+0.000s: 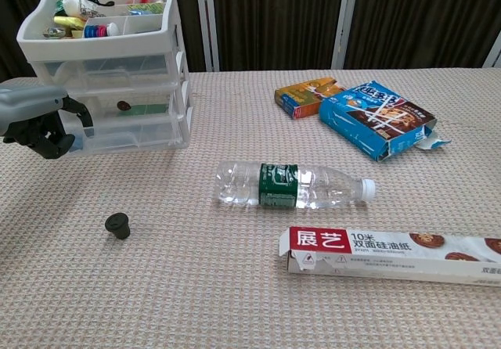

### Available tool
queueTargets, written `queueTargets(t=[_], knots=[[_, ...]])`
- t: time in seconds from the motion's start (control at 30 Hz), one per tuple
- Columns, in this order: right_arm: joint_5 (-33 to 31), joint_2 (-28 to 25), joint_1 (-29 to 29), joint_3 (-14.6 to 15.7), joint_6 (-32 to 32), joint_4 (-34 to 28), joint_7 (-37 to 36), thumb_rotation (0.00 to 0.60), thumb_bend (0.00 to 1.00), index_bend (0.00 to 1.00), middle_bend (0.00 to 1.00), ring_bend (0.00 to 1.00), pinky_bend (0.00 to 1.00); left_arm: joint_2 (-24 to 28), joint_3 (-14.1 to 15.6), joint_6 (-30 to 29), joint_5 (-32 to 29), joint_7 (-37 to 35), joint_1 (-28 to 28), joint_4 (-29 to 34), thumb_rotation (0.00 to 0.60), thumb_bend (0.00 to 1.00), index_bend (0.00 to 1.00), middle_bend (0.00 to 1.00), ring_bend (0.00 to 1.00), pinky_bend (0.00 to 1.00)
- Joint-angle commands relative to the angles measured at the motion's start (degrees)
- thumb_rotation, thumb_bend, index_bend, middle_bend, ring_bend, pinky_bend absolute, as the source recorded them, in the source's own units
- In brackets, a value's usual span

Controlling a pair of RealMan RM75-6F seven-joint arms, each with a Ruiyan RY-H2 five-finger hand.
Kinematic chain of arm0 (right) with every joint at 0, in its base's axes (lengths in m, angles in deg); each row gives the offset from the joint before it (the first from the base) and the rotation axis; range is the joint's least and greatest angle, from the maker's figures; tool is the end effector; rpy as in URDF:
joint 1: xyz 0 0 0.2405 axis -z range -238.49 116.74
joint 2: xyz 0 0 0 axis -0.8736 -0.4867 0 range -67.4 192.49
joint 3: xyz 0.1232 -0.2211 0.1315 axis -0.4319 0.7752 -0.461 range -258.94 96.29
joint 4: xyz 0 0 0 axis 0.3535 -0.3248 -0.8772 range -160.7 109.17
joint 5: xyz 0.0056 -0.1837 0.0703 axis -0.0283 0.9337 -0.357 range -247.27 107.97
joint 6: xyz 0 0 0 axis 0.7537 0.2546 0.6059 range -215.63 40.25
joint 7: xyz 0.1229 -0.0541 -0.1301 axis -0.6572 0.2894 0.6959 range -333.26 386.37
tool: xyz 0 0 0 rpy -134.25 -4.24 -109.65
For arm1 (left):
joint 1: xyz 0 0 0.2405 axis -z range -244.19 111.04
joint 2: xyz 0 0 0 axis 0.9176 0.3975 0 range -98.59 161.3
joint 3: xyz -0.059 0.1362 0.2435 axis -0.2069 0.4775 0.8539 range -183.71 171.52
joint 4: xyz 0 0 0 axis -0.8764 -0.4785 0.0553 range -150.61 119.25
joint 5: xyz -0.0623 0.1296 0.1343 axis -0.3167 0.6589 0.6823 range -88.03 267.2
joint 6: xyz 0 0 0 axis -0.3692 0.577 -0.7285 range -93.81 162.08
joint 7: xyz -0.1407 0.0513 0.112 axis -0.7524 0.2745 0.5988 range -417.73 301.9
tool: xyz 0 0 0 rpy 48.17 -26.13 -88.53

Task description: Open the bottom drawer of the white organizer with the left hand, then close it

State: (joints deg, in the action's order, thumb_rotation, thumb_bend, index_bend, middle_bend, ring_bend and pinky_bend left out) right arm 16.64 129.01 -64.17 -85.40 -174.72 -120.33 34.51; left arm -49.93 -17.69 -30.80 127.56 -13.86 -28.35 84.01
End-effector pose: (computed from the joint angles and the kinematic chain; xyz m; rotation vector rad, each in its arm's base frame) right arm -0.3224 -0.2194 0.1756 1.3660 -0.8354 0.8780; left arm -0.2196 0.3784 0.0321 -1.6356 -1.0257 -0.5643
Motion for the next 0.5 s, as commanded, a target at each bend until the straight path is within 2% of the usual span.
queueTargets(t=[0.03,0.27,0.5], knots=[[0.01,0.00,0.00,0.01,0.01,0.01,-0.01,0.600,0.01,0.16,0.00,0.00,0.00,0.59,0.82,-0.25,0.78,-0.67,-0.26,1.13,0.600,0.64,0.36,0.86,0.85,0.82],[0.17,0.04,0.01,0.08,-0.03,-0.04,0.06,0.600,0.01,0.16,0.00,0.00,0.00,2.74,3.02,-1.28,3.46,-2.97,-1.71,4.98,0.600,0.64,0.37,0.86,0.85,0.82],[0.20,0.06,0.06,0.12,-0.10,-0.08,0.21,0.600,0.01,0.16,0.00,0.00,0.00,3.91,5.11,-1.60,5.92,-5.01,-2.91,5.96,0.600,0.64,0.35,0.86,0.85,0.81]])
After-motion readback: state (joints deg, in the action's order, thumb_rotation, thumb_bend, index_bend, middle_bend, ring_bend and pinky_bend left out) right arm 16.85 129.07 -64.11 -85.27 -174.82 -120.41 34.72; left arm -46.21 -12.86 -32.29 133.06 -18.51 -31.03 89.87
